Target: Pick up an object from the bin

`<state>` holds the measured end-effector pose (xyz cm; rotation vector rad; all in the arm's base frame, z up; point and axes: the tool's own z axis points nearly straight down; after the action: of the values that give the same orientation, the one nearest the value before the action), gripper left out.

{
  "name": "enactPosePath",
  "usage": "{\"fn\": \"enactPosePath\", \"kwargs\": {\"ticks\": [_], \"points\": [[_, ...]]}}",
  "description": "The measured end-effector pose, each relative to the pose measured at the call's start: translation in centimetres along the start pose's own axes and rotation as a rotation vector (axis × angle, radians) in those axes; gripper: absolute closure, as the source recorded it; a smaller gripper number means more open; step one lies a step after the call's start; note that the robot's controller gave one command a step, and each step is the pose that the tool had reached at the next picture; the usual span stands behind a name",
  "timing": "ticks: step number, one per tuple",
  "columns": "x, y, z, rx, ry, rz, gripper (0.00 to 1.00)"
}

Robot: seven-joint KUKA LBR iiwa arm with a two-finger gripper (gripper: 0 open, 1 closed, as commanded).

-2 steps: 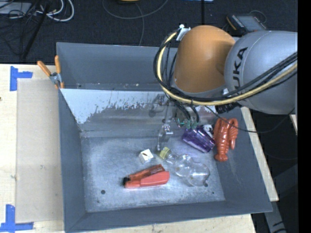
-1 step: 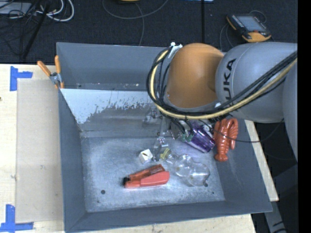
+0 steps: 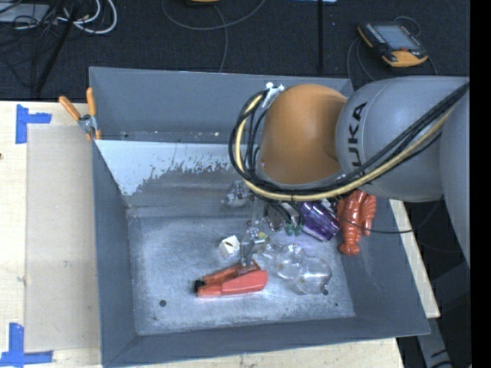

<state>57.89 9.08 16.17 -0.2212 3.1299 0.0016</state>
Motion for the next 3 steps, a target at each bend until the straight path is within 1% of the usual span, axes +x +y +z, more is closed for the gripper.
{"fn": "enactPosePath", "kwargs": {"ticks": [1,2,3], "points": [[0.3,-0.9,-1.4,0.001,0.012,-0.120,0.00],[-0.4,0.0,0.2,0.000,-0.010,0.128,0.00],[-0.2,0.3,2.0,0.000,-0.004,0.203,0.00]]}}
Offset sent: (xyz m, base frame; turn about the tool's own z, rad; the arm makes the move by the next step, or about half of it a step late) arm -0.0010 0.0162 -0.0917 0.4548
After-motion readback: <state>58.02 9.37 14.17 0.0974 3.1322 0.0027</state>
